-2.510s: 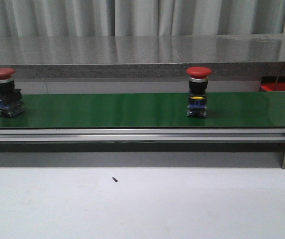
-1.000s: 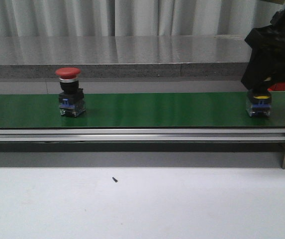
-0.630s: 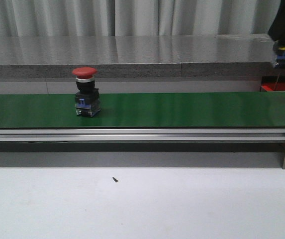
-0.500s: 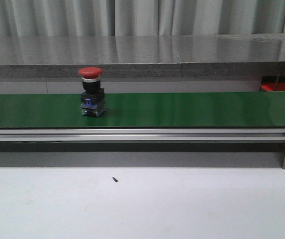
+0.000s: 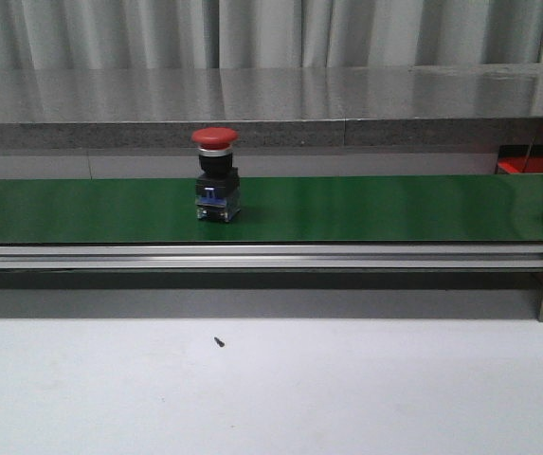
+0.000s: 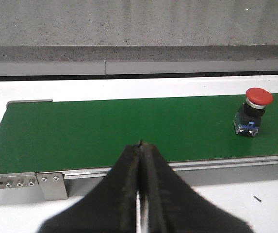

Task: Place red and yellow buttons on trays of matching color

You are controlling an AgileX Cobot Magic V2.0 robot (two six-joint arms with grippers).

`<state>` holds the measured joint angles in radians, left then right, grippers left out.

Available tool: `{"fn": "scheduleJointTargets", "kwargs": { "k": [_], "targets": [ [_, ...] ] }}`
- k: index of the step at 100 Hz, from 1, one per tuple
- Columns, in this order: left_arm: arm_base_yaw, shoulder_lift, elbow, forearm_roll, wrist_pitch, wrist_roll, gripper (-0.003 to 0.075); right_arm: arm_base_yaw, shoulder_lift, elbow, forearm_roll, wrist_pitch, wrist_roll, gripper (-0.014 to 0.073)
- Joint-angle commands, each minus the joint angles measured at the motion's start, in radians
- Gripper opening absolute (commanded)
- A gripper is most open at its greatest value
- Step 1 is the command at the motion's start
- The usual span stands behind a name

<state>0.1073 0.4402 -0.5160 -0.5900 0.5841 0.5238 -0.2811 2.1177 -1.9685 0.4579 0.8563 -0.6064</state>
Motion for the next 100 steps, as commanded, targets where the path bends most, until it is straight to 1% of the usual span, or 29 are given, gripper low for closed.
{"fn": "scheduleJointTargets", "kwargs": {
  "k": [1,31,88,95,100],
  "targets": [
    [-0.006,0.003,-0.025,-0.034,-0.065,0.0,-0.002,-0.007,-0.013,-0.076,0.029,-0.016,-0.001,0.0184],
    [-0.006,0.003,-0.025,-0.034,-0.065,0.0,-0.002,-0.008,0.073,-0.104,0.023,-0.06,-0.001,0.0184],
    [-0.006,0.003,-0.025,-0.034,-0.07,0.0,-0.002,-0.012,0.134,-0.104,0.003,-0.023,-0.001,0.0184],
    [-0.006,0.003,-0.025,-0.034,-0.07,0.0,-0.002,-0.013,0.134,-0.104,0.003,-0.022,-0.001,0.0195],
    [-0.006,0.003,-0.025,-0.034,-0.07,0.0,-0.002,-0.015,0.134,-0.104,0.003,-0.018,-0.001,0.023]
  ]
}}
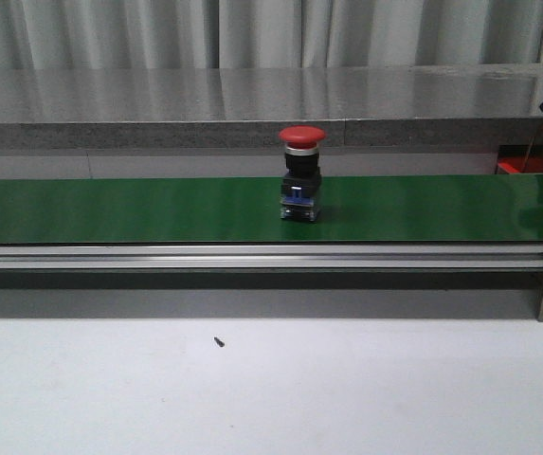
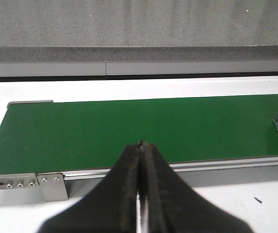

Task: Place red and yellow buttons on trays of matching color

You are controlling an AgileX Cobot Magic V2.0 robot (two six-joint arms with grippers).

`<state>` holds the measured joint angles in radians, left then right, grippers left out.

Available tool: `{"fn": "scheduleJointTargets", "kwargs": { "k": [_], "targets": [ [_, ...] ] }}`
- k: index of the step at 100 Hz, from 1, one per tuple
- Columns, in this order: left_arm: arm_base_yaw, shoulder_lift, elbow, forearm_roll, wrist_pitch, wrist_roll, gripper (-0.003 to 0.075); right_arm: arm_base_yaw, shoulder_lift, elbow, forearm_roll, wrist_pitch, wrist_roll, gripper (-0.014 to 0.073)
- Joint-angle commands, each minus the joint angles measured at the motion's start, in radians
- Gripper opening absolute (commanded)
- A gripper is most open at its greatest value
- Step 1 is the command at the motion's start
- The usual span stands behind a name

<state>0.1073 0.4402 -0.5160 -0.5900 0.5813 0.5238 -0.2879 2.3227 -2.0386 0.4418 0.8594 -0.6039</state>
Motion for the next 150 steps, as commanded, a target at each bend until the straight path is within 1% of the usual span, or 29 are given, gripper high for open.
{"fn": "scheduleJointTargets", "kwargs": {
  "k": [1,6,7,11,17,20,24,50,66,84,98,130,150],
  "targets": [
    [-0.006,0.003,-0.025,-0.034,-0.067,0.0,-0.002,-0.008,-0.071,-0.034,0.02,-0.02,-0.003,0.0245],
    [-0.006,0.003,-0.025,-0.034,-0.067,0.0,-0.002,-0.01,-0.073,-0.036,0.02,-0.016,-0.003,0.0328],
    [-0.006,0.003,-0.025,-0.034,-0.067,0.0,-0.0019,-0.011,-0.073,-0.037,0.02,-0.015,-0.003,0.0328],
    [-0.006,0.003,-0.025,-0.034,-0.067,0.0,-0.002,-0.011,-0.076,-0.041,0.021,-0.008,-0.003,0.0415],
    [-0.006,0.003,-0.025,-0.034,-0.067,0.0,-0.0019,-0.011,-0.083,-0.055,0.021,0.004,-0.003,0.0504],
    [-0.006,0.003,-0.025,-0.034,-0.067,0.0,-0.0019,-0.011,-0.089,-0.061,0.021,0.007,-0.003,0.0541],
    [-0.006,0.003,-0.025,-0.034,-0.067,0.0,-0.0019,-0.011,-0.097,-0.069,0.021,0.012,-0.003,0.0556],
    [-0.006,0.003,-0.025,-0.034,-0.067,0.0,-0.002,-0.011,-0.208,-0.087,0.024,0.054,-0.003,0.0537],
    [-0.006,0.003,-0.025,-0.034,-0.07,0.0,-0.002,-0.011,-0.273,-0.083,0.102,0.135,-0.003,0.0519],
    [-0.006,0.003,-0.025,-0.034,-0.072,0.0,-0.002,-0.01,-0.358,-0.023,0.113,0.211,-0.003,0.0519],
    [-0.006,0.003,-0.025,-0.034,-0.074,0.0,-0.002,-0.01,-0.466,0.117,0.113,0.211,-0.018,0.0519],
    [-0.006,0.003,-0.025,-0.034,-0.074,0.0,-0.002,0.007,-0.788,0.586,0.113,0.095,-0.122,0.0519],
    [-0.006,0.003,-0.025,-0.034,-0.074,0.0,-0.002,0.043,-0.879,0.795,0.112,0.052,-0.151,0.0519]
  ]
}}
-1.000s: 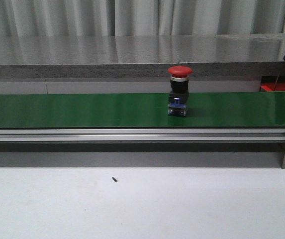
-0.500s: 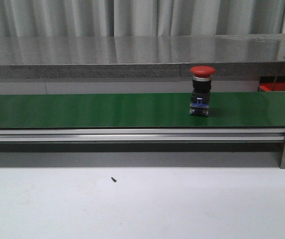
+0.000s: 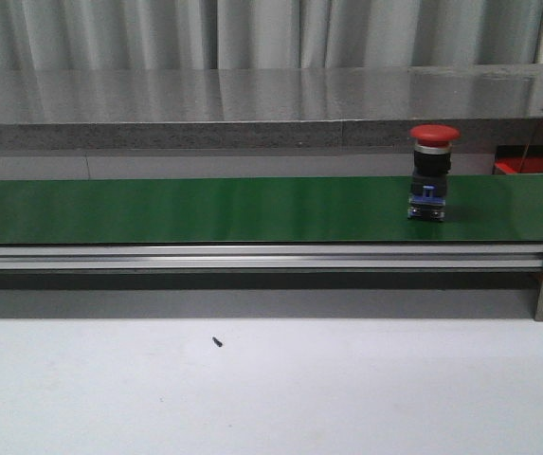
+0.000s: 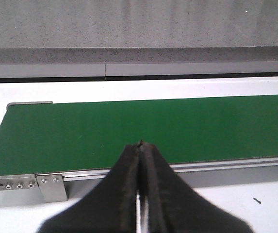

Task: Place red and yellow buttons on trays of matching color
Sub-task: 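Grasp the second red button off the conveyor end with the right gripper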

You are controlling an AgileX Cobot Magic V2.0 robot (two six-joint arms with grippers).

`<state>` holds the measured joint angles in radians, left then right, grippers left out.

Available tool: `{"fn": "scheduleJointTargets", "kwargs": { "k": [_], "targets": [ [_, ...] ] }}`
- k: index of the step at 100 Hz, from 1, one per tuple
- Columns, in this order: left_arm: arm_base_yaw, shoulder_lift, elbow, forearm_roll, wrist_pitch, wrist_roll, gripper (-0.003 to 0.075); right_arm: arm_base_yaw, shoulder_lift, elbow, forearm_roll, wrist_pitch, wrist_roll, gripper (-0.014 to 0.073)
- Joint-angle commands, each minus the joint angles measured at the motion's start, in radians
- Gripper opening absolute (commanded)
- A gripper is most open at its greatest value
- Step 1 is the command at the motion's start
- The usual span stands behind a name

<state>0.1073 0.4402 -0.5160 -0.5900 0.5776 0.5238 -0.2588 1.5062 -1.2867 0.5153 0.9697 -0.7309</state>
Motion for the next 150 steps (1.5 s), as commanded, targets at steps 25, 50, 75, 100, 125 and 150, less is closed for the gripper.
{"fn": "scheduleJointTargets", "kwargs": {
  "k": [25,50,75,100,125,150],
  "targets": [
    [-0.006,0.003,-0.025,-0.034,-0.071,0.0,-0.0019,0.108,-0.062,0.175,0.038,-0.167,-0.048,0.0519],
    [-0.006,0.003,-0.025,-0.034,-0.071,0.0,-0.0019,0.206,-0.028,0.188,0.038,-0.265,-0.081,0.0519],
    [-0.006,0.003,-0.025,-0.034,-0.071,0.0,-0.002,0.224,0.015,0.188,0.045,-0.334,-0.09,0.0519],
    [-0.006,0.003,-0.025,-0.034,-0.071,0.0,-0.002,0.224,0.067,0.188,0.075,-0.386,-0.104,0.0514],
    [-0.006,0.003,-0.025,-0.034,-0.071,0.0,-0.002,0.224,0.078,0.188,0.075,-0.403,-0.104,0.0163],
    [-0.006,0.003,-0.025,-0.034,-0.071,0.0,-0.0019,0.21,0.076,0.154,0.075,-0.386,-0.089,0.0118]
  ]
}}
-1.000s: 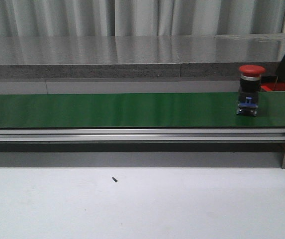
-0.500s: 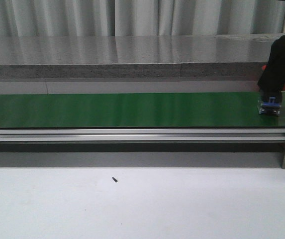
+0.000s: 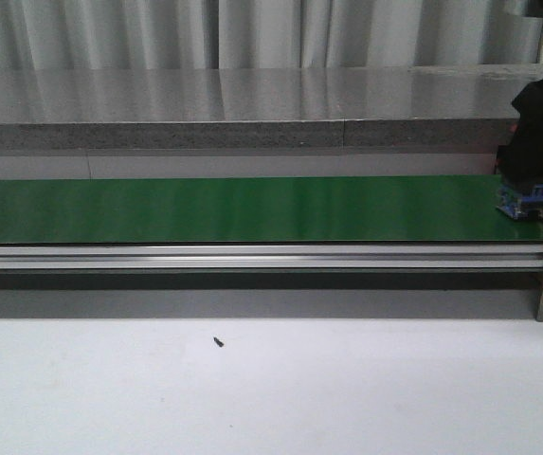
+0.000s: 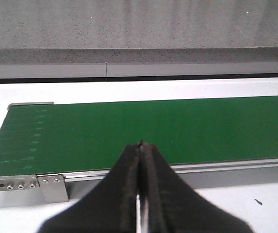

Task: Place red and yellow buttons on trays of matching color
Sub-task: 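Grasp the second red button off the conveyor end with the right gripper, then lower the second red button into the red tray and open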

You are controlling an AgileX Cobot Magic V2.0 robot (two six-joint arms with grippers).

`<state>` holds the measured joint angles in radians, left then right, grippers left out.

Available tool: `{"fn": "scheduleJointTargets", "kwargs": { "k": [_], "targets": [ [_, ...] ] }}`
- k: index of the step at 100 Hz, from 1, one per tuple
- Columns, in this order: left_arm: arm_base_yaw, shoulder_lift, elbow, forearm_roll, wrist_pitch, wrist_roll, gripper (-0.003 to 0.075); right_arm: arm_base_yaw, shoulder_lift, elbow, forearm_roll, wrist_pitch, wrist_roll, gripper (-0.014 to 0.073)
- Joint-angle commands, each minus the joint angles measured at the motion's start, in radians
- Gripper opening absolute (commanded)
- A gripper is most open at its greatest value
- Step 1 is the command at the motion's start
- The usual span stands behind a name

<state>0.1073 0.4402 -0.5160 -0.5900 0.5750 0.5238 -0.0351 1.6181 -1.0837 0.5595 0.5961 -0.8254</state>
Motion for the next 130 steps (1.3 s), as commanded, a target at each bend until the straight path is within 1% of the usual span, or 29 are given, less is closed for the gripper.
{"fn": "scheduleJointTargets", "kwargs": {
  "k": [1,15,37,51,74,95,112,130],
  "targets": [
    [-0.006,0.003,-0.025,-0.034,-0.068,0.0,-0.002,-0.015,-0.035,-0.056,0.031,-0.011,0.008,0.0118],
    [-0.006,0.003,-0.025,-0.034,-0.068,0.0,-0.002,-0.077,-0.035,-0.141,0.031,0.014,0.031,0.0118],
    [-0.006,0.003,-0.025,-0.034,-0.068,0.0,-0.002,-0.259,-0.023,-0.315,0.031,0.02,0.041,0.0118],
    [-0.006,0.003,-0.025,-0.034,-0.068,0.0,-0.002,-0.335,0.043,-0.44,0.04,0.032,0.056,0.0118],
    [-0.006,0.003,-0.025,-0.034,-0.068,0.0,-0.0019,-0.369,0.219,-0.617,0.04,0.059,0.069,0.0118],
    [-0.006,0.003,-0.025,-0.034,-0.068,0.0,-0.002,-0.374,0.357,-0.731,0.039,0.062,0.078,0.0118],
    [-0.006,0.003,-0.025,-0.034,-0.068,0.0,-0.002,-0.374,0.441,-0.778,0.038,0.064,0.078,0.0118],
    [-0.006,0.003,-0.025,-0.034,-0.068,0.0,-0.0019,-0.374,0.51,-0.783,0.03,0.065,0.078,0.0118]
  ]
}}
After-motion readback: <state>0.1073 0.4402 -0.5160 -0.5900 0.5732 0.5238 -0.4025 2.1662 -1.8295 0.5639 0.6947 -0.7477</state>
